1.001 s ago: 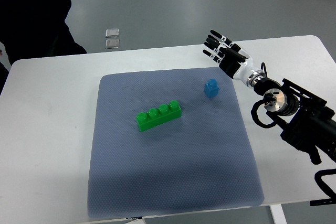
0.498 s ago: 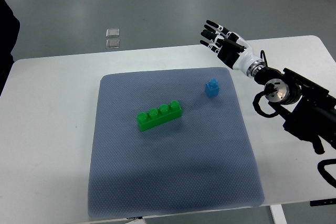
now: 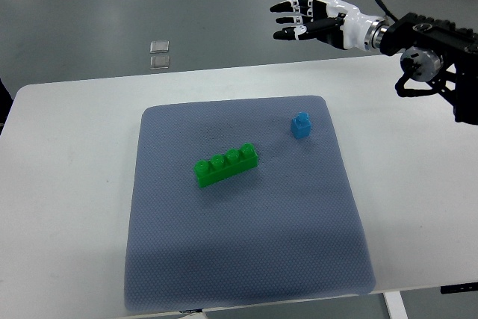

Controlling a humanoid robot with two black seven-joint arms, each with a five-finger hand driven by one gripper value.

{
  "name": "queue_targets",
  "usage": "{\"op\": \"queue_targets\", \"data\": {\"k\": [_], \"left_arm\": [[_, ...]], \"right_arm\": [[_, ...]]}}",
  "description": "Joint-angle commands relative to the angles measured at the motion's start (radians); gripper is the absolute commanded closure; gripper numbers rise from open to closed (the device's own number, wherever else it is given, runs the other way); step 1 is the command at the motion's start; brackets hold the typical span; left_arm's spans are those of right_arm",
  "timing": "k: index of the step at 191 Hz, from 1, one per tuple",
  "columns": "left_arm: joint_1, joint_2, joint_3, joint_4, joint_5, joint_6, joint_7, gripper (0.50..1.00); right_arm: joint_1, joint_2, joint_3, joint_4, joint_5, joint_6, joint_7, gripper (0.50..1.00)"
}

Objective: Stack blue block on green block with right hand
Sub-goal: 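Move the right hand over the blue block and lower it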

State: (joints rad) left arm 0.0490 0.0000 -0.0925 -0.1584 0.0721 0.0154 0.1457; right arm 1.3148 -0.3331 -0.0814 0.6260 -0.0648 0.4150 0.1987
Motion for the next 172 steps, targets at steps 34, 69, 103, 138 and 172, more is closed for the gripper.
{"op": "queue_targets", "data": {"k": [34, 69, 103, 138, 172], "left_arm": [[0.0, 0.0, 0.0, 0.0, 0.0, 0.0, 0.0, 0.5], [0.0, 0.0, -0.001, 0.0, 0.0, 0.0, 0.0, 0.5], [0.0, 0.0, -0.001, -0.001, 0.0, 0.0, 0.0, 0.5], [0.0, 0.0, -0.001, -0.001, 0.0, 0.0, 0.0, 0.5], [0.0, 0.0, -0.001, -0.001, 0.0, 0.0, 0.002, 0.5]], "right_arm": [[0.25, 0.003, -0.405, 0.155, -0.293, 0.01, 0.002, 0.585], [0.4, 0.006, -0.606, 0.287, -0.408, 0.025, 0.008, 0.585], [0.478, 0.009, -0.672, 0.386, -0.497, 0.042, 0.01, 0.585], [0.466, 0.037, -0.681, 0.377, -0.501, 0.002, 0.004, 0.585], [0.446, 0.042, -0.681, 0.356, -0.503, -0.074, 0.001, 0.585]]}}
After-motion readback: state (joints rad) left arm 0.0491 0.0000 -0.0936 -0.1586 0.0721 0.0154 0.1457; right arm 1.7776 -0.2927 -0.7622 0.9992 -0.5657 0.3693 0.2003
